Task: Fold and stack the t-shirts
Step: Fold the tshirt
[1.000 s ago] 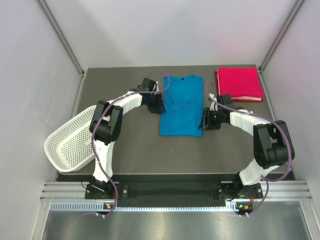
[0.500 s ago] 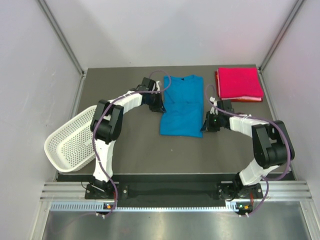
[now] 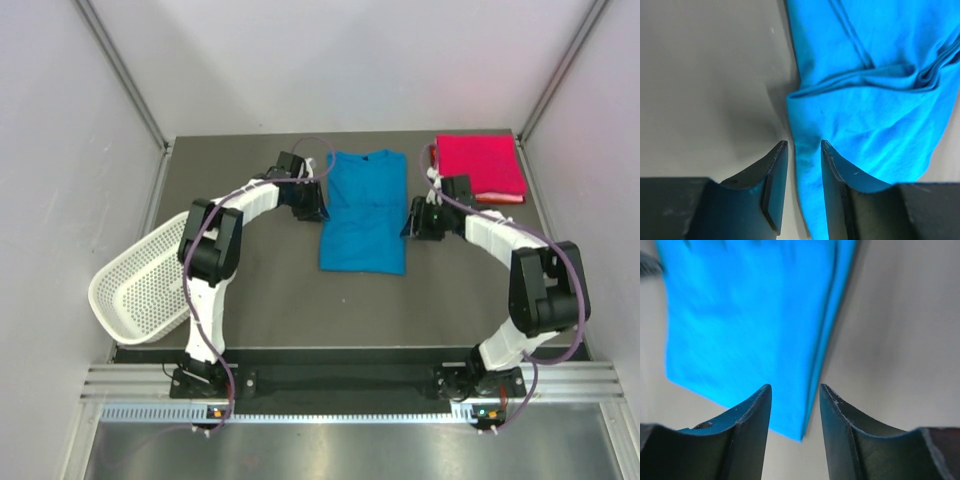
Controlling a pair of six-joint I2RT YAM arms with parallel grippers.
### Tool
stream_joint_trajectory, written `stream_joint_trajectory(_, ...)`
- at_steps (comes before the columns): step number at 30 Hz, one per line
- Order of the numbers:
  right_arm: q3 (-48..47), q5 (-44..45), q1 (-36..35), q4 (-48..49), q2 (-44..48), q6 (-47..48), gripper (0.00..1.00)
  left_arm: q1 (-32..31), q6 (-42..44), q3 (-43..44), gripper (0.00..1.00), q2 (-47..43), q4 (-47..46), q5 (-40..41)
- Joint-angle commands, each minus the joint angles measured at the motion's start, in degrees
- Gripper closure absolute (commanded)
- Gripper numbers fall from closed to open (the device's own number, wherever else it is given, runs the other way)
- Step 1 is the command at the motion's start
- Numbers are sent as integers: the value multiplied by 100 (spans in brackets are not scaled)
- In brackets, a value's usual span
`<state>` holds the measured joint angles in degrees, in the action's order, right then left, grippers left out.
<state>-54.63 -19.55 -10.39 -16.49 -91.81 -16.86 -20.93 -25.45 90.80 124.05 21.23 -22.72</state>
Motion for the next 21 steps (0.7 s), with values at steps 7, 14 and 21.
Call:
stream_joint_trajectory(7, -1726, -260, 187, -214, -1163, 500, 57, 89, 242, 939, 67, 392, -85, -435)
stream_joint_trajectory(14, -2148, -268, 213, -188, -1717, 640, 55, 89, 427, 1194, 66, 586, 197, -444)
stream_joint_trajectory(21, -2412, -304, 204, -144, -2086, 684, 58, 89, 515, 1176, 62, 419, 390, 4)
